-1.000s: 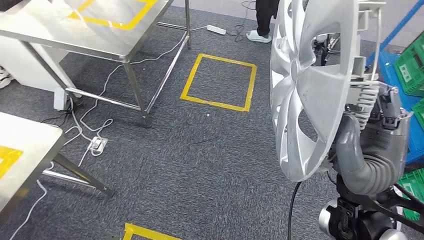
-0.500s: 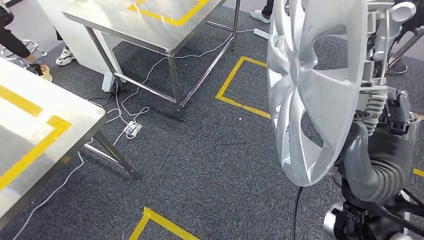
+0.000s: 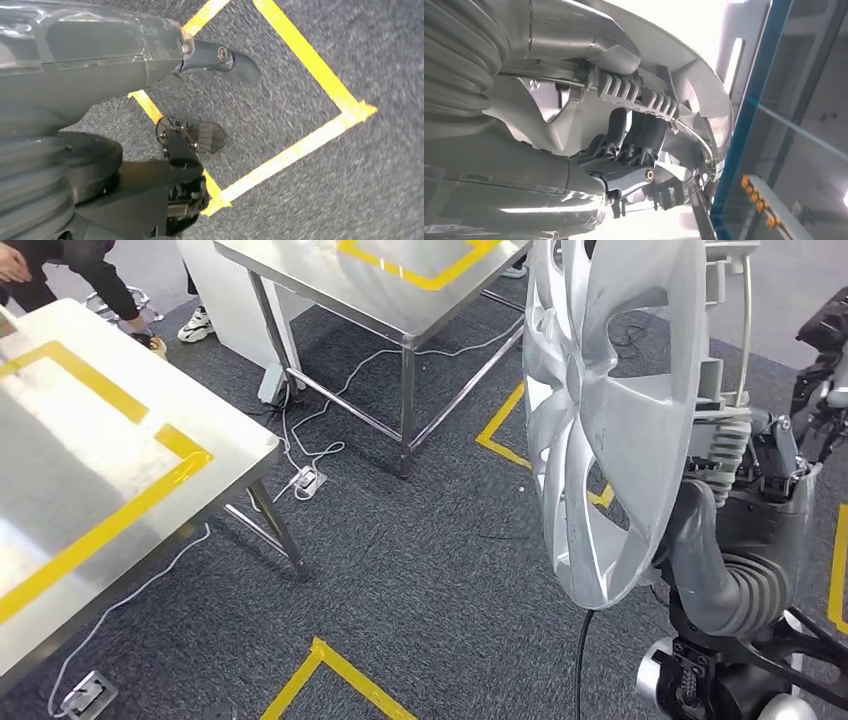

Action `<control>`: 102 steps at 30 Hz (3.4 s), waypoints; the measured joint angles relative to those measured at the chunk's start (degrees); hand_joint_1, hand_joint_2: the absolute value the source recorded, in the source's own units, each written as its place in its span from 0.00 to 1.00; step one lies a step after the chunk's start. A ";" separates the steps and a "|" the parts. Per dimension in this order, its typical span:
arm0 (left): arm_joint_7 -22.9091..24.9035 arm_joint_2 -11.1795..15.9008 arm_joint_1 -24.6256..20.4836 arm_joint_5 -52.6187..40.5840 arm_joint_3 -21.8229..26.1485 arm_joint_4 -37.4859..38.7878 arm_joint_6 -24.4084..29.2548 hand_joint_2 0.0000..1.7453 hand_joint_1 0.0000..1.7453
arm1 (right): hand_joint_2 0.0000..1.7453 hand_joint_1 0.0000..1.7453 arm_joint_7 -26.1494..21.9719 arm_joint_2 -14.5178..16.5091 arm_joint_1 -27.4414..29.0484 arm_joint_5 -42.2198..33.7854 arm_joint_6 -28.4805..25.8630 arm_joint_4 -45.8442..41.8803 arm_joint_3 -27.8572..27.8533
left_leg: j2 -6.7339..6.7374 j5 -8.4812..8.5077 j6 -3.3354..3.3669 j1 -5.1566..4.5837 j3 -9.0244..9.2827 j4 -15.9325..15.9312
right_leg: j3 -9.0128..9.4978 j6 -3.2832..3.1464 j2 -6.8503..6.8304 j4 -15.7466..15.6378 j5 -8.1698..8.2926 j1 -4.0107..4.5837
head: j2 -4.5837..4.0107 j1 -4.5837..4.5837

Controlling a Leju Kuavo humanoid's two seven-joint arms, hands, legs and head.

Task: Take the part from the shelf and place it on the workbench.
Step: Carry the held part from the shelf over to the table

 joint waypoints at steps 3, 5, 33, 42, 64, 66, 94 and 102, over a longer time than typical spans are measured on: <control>-0.04 -0.06 -0.18 0.01 0.00 -0.03 -0.08 1.00 0.00 | 1.00 1.00 -0.02 -0.02 0.16 0.03 0.01 -0.02 -0.01 | -2.24 0.15 0.60 -0.11 0.01 -0.01 | -4.96 0.10 3.15 11.01 -5.24 -0.07 | 0.00 0.94; -0.04 -0.10 -0.15 0.01 0.00 -0.04 -0.19 1.00 0.00 | 1.00 1.00 -0.02 -0.01 0.34 0.04 -0.01 -0.02 0.01 | -3.95 0.19 0.75 -0.35 0.12 0.00 | -6.66 -0.27 3.55 13.98 -5.02 0.02 | 0.00 1.34; -0.03 -0.49 -0.27 -0.12 0.00 -0.06 -0.27 1.00 0.00 | 1.00 1.00 -0.09 0.02 0.97 0.02 0.19 -0.05 -0.02 | -1.71 0.07 0.67 -0.22 0.28 -0.02 | -3.53 0.34 2.89 8.50 -4.48 -0.10 | 0.00 0.86; -0.04 -1.02 -0.17 0.30 0.02 -0.05 -0.40 1.00 0.00 | 1.00 1.00 0.21 -0.15 0.84 -0.01 0.29 -0.03 -0.02 | -8.69 0.63 0.37 -0.67 -0.01 0.05 | -0.78 -2.76 8.09 -1.73 3.50 0.88 | 0.00 1.64; 0.10 -0.92 -0.40 -0.09 0.02 -0.05 -0.44 1.00 0.00 | 1.00 1.00 1.12 -0.15 1.14 0.07 -0.12 0.15 -0.01 | -1.85 0.04 0.64 0.13 -0.10 0.32 | -4.34 0.17 3.00 9.84 -4.89 -0.15 | 0.00 1.05; 0.18 -0.94 -0.35 -0.12 0.02 -0.06 -0.44 1.00 0.00 | 1.00 1.00 1.15 -0.16 1.30 0.14 -0.19 0.16 -0.01 | -3.58 0.10 0.85 -0.15 -0.04 0.33 | -6.33 -0.17 3.46 13.52 -5.09 -0.07 | 0.00 1.55; 0.53 -1.11 0.06 1.00 0.02 -0.04 -2.19 1.00 0.00 | 1.00 1.00 1.15 -0.01 3.35 0.69 -2.23 0.14 -0.02 | -3.46 0.72 0.10 -0.72 0.90 -1.51 | 0.31 -1.31 5.68 -3.63 3.33 0.46 | 0.00 0.42; 2.68 -0.98 0.06 3.08 0.09 -0.04 -5.40 1.00 0.00 | 1.00 1.00 0.70 0.21 4.74 1.53 -2.29 0.16 0.03 | -3.42 0.62 0.23 -0.83 0.87 -1.52 | 0.36 -1.29 5.72 -3.81 3.33 0.37 | 0.00 0.42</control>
